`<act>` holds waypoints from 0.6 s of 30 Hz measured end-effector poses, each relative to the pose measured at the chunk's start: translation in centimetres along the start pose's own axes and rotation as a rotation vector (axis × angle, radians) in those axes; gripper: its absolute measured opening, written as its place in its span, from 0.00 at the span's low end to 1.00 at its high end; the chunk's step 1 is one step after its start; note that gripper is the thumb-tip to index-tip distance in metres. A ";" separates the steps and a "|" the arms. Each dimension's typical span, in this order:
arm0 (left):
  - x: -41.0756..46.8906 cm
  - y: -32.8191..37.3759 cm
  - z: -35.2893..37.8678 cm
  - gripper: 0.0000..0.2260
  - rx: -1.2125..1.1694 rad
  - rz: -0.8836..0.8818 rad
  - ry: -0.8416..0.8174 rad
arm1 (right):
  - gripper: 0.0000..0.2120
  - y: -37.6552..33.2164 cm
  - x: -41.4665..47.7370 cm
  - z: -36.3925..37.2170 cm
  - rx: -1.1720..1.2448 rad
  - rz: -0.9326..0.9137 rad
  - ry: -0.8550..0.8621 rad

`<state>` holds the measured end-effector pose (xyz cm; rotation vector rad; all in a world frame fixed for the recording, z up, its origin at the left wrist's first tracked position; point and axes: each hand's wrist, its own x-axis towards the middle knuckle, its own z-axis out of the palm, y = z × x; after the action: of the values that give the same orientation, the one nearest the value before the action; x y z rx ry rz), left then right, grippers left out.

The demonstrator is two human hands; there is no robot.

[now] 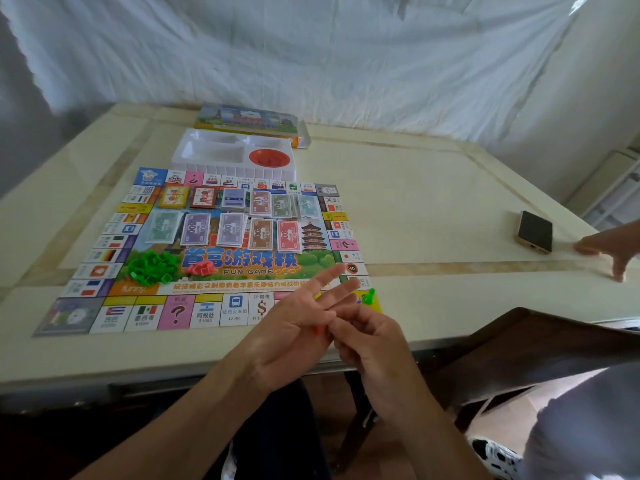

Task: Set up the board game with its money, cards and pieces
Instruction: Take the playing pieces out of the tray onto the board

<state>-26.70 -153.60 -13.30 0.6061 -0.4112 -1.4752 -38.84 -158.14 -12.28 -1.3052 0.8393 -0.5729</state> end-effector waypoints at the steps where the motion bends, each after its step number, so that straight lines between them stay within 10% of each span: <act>1: 0.0 0.0 0.2 0.31 -0.003 0.007 0.005 | 0.04 0.1 0.0 0.0 0.019 0.005 -0.009; 4: 0.3 0.1 0.6 0.23 -0.025 0.057 0.104 | 0.02 -0.7 0.3 -0.8 0.006 -0.050 0.084; 8: 0.8 0.9 -0.2 0.18 -0.052 0.114 0.312 | 0.03 -0.9 2.3 -4.1 -0.631 -0.256 0.418; 18: 0.6 1.2 -1.4 0.18 0.002 0.101 0.450 | 0.04 2.4 4.7 -5.2 -1.004 -0.249 0.305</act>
<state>-24.81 -154.08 -13.72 0.8807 -0.0901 -1.1985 -40.44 -164.48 -15.87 -2.2941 1.3057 -0.5664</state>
